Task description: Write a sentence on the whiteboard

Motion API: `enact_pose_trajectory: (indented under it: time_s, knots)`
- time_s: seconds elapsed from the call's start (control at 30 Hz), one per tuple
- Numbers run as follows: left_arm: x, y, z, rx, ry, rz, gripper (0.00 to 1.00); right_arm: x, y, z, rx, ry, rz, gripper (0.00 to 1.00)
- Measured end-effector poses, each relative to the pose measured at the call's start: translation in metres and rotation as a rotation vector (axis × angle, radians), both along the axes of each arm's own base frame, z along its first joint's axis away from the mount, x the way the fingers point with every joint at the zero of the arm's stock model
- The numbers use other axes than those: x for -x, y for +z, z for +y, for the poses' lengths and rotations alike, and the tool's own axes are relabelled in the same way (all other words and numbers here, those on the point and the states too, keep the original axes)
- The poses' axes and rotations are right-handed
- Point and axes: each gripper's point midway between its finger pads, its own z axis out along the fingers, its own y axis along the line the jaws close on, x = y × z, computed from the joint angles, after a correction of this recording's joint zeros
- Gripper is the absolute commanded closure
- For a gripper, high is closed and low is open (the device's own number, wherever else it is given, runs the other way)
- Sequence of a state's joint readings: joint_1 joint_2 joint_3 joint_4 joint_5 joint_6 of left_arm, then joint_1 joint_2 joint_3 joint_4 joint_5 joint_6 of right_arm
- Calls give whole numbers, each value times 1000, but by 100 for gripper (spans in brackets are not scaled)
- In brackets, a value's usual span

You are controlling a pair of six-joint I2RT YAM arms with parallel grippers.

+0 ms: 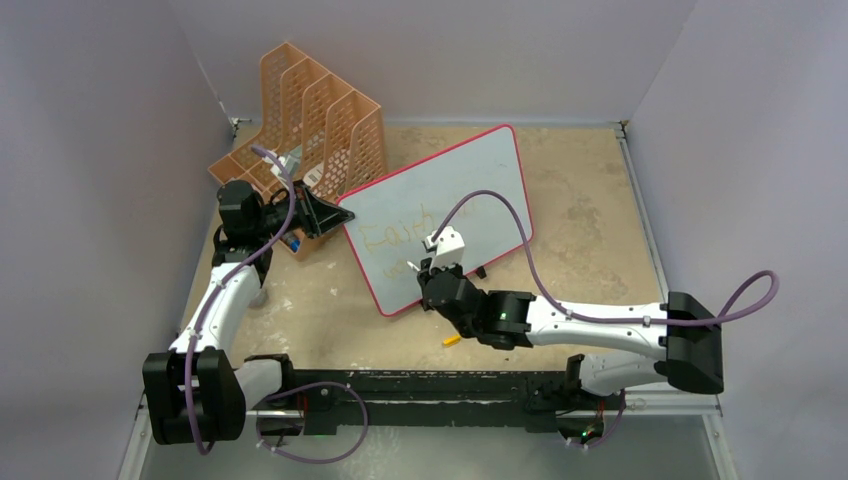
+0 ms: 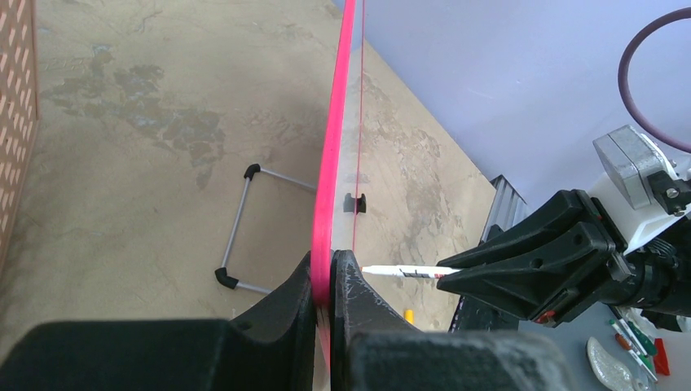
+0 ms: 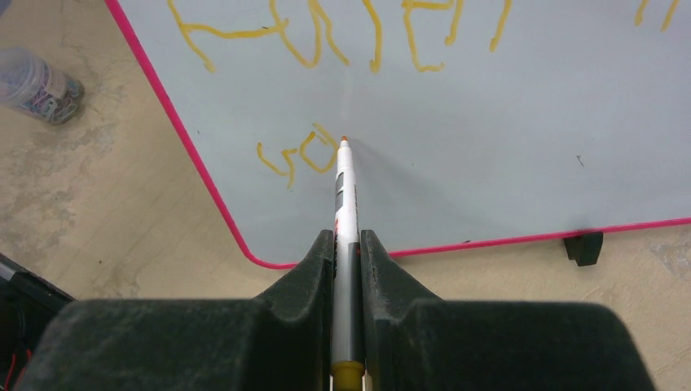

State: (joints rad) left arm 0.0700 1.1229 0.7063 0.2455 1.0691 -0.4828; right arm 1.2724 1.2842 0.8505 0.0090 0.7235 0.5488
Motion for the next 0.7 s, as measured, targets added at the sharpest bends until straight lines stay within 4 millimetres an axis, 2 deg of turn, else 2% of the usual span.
enact_pose_trajectory:
  time_s: [0.7]
  knots:
    - [0,0,0,0,0,1,100,-4,-6,4,9,-5,-2,100]
